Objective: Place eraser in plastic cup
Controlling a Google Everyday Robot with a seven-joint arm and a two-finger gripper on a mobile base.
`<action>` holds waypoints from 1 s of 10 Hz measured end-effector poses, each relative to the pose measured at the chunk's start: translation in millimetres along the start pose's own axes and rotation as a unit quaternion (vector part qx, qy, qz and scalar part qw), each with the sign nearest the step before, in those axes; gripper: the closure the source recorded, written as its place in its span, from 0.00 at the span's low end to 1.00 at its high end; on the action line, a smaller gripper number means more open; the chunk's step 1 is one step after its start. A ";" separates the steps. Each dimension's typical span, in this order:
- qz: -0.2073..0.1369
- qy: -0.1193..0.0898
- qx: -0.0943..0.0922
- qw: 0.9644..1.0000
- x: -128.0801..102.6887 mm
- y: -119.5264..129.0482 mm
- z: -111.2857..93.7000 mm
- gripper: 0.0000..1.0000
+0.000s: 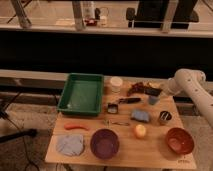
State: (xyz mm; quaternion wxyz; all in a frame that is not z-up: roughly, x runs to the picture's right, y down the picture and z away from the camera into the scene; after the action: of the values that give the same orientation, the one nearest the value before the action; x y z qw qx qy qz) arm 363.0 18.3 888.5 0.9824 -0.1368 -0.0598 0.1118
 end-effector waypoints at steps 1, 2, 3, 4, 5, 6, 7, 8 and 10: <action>-0.001 0.000 0.003 1.000 -0.7 0.0 0.6 1.00; -0.002 0.000 0.005 1.000 -1.3 -0.2 1.0 0.99; -0.003 0.002 0.008 1.000 -2.9 -0.1 1.0 0.95; -0.008 0.006 0.011 1.000 -4.9 -0.3 1.2 0.86; -0.011 0.011 0.015 1.000 -6.9 -0.9 1.4 0.77; -0.012 0.015 0.019 1.000 -8.9 -2.1 0.4 0.66; -0.011 0.019 0.021 1.000 -8.6 -2.4 0.0 0.57; -0.010 0.023 0.024 0.999 -8.7 -3.3 -1.3 0.46; -0.009 0.027 0.027 0.999 -9.6 -4.6 -2.8 0.27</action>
State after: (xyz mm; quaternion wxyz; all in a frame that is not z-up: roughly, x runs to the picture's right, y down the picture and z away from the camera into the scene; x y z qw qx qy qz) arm 355.0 11.0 886.2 0.9880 -0.1131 -0.0312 0.1006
